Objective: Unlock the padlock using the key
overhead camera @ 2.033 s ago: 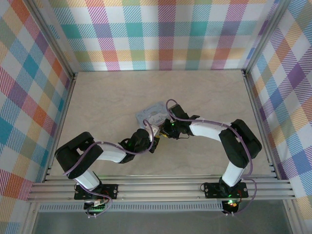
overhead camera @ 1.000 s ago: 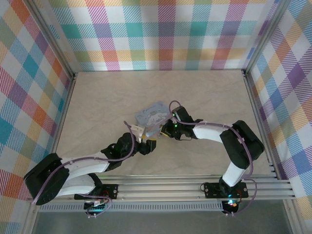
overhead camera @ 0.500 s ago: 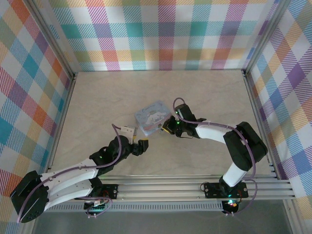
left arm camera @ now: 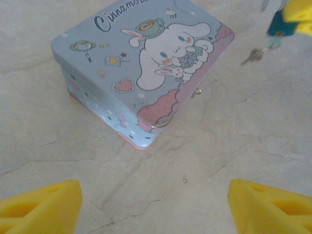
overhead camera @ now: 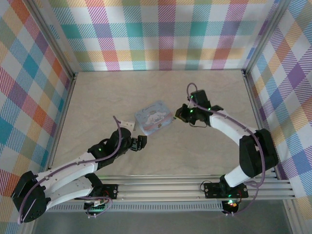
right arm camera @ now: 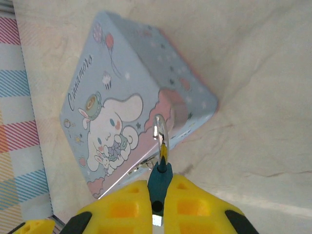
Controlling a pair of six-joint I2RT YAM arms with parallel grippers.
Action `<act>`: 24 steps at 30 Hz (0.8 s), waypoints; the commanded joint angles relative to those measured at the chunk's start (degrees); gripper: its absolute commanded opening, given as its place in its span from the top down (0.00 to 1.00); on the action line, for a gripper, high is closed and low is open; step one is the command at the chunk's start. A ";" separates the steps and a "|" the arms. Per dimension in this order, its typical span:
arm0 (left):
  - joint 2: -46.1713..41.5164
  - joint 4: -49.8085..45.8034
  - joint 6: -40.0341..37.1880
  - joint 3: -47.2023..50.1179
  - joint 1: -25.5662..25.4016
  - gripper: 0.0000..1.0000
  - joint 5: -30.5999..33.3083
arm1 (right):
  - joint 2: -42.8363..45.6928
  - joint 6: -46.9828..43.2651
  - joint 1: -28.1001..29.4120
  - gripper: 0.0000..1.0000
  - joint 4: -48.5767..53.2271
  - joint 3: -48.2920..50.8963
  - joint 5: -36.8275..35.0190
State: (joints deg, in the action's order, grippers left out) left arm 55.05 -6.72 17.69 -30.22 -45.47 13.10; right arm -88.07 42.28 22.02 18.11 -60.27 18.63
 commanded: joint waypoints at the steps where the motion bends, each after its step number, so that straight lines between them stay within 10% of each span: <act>1: 1.93 -5.52 -1.63 -3.71 1.07 0.21 -0.99 | -3.82 -18.87 -5.08 1.00 18.47 -6.47 7.01; 14: 7.89 -7.12 -0.12 -8.09 2.02 0.24 -7.13 | -20.02 -36.37 -16.28 0.98 27.57 -15.03 -1.43; 24: 7.02 -7.05 -1.49 -8.45 4.48 0.17 -5.93 | -13.90 -37.81 -16.27 0.38 27.30 -14.75 -9.22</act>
State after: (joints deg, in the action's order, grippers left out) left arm 62.94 -12.58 16.95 -37.01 -42.96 6.90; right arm -107.11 5.65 5.43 45.10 -75.35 11.75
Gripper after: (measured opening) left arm 0.817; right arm 0.600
